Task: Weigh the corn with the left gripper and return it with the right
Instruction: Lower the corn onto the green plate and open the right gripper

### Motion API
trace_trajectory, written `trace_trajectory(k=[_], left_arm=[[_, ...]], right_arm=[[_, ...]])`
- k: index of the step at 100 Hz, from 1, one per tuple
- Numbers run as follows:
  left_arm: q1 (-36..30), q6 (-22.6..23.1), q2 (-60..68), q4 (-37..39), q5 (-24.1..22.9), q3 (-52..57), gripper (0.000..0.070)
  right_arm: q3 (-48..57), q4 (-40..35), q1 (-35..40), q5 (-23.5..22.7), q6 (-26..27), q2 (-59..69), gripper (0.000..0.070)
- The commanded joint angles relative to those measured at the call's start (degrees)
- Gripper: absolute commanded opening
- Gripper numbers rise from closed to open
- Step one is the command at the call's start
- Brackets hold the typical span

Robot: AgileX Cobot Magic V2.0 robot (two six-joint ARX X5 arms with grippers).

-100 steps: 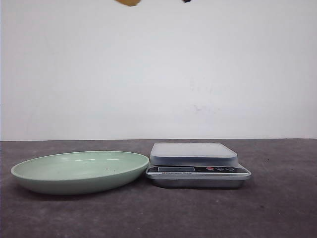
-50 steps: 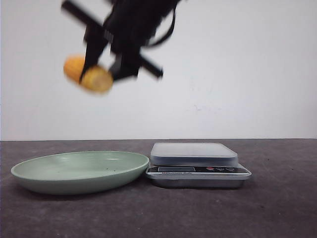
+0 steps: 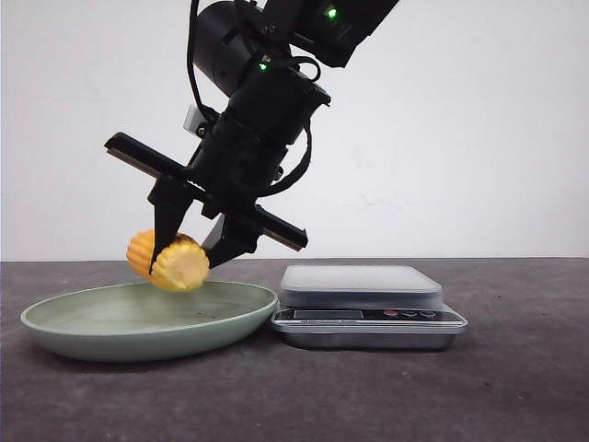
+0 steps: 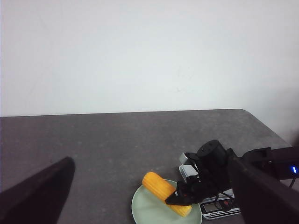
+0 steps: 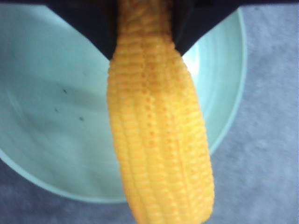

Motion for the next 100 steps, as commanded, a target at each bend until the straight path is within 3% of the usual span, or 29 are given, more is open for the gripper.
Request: trace_trajectory(k=[1, 43, 49, 57, 64, 68, 86, 100], left_arm=[[-0.4, 0.1, 0.5, -1.7, -0.2, 1.0, 0.0625], [-0.4, -0.2, 0.5, -1.7, 0.0, 1.0, 0.0625], [-0.4, -0.3, 0.5, -1.8, 0.0, 1.0, 0.0625], [-0.4, -0.3, 0.5, -1.8, 0.1, 1.0, 0.0625], [-0.4, -0.3, 0.5, -1.8, 0.1, 1.0, 0.0625], [-0.4, -0.3, 0.5, -1.8, 0.1, 1.0, 0.0625], [-0.4, -0.3, 0.5, -1.8, 0.6, 1.0, 0.0625], [-0.4, -0.3, 0.5, -1.8, 3.9, 1.0, 0.0625]], right_arm=[[1.1, -0.6, 0.8, 1.1, 1.4, 1.3, 0.0004], [1.1, -5.0, 2.1, 2.3, 3.0, 1.4, 0.0016], [1.1, -5.2, 2.5, 2.3, 3.5, 1.4, 0.0116], [1.1, -5.2, 3.0, 2.2, 3.9, 1.4, 0.0376], [1.1, -5.2, 3.4, 2.2, 3.9, 1.3, 0.0553], [1.2, -5.2, 3.5, 2.2, 3.8, 1.3, 0.0621], [3.7, -5.4, 3.1, 2.1, 3.0, 0.1, 0.0647], [9.5, -8.1, 2.9, 3.0, -3.4, -2.7, 0.0645]])
